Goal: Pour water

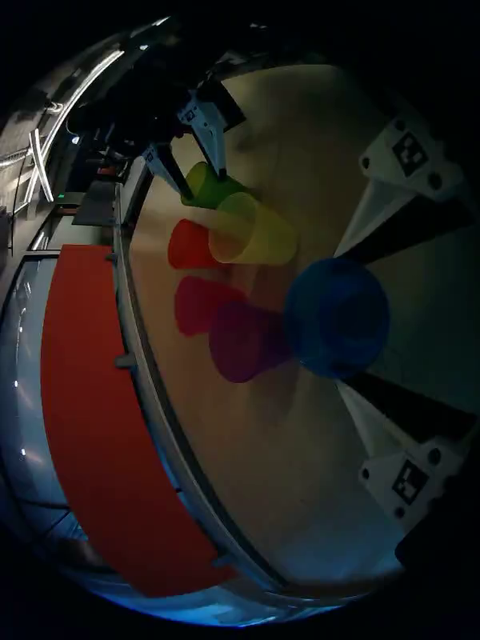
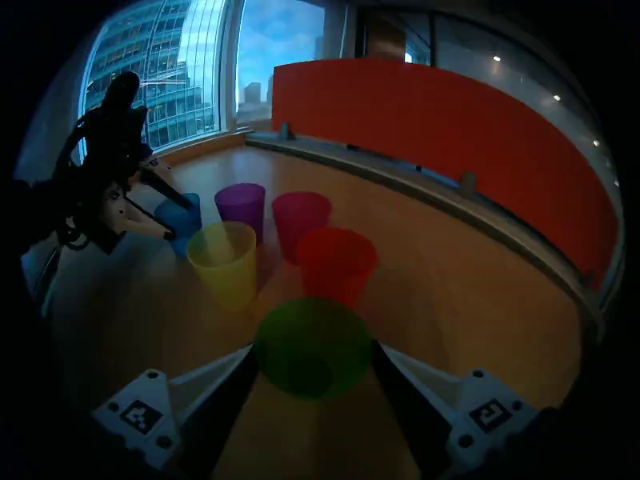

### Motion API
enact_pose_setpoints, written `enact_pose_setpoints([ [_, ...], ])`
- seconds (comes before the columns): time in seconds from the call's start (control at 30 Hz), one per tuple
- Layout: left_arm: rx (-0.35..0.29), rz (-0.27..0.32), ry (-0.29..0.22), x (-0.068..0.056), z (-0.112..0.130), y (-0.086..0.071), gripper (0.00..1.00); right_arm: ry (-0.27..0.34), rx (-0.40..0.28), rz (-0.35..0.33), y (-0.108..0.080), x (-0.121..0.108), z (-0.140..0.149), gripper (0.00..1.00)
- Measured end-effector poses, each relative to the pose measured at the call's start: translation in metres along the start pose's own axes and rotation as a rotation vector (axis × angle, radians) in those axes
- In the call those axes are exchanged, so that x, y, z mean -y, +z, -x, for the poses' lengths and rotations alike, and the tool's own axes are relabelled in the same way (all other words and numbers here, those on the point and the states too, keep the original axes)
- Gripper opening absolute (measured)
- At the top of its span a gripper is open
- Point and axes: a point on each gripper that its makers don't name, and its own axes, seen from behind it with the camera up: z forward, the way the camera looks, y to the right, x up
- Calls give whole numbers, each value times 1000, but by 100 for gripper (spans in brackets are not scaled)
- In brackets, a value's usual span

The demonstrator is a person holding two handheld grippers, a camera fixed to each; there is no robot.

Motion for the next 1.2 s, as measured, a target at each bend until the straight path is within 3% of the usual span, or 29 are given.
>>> enact_pose_setpoints([
  [0.23,4,1,3,0,0,0,87,-4,1,8,-1,-2,1,99],
  [0.3,4,1,3,0,0,0,87,-8,2,14,-1,-3,1,93],
  [0.77,-9,12,-10,-4,-2,-2,86,-24,-25,14,-10,0,-7,92],
  [1.2,-62,-24,-3,-7,-21,-27,86,-12,-76,18,-30,5,-28,92],
])
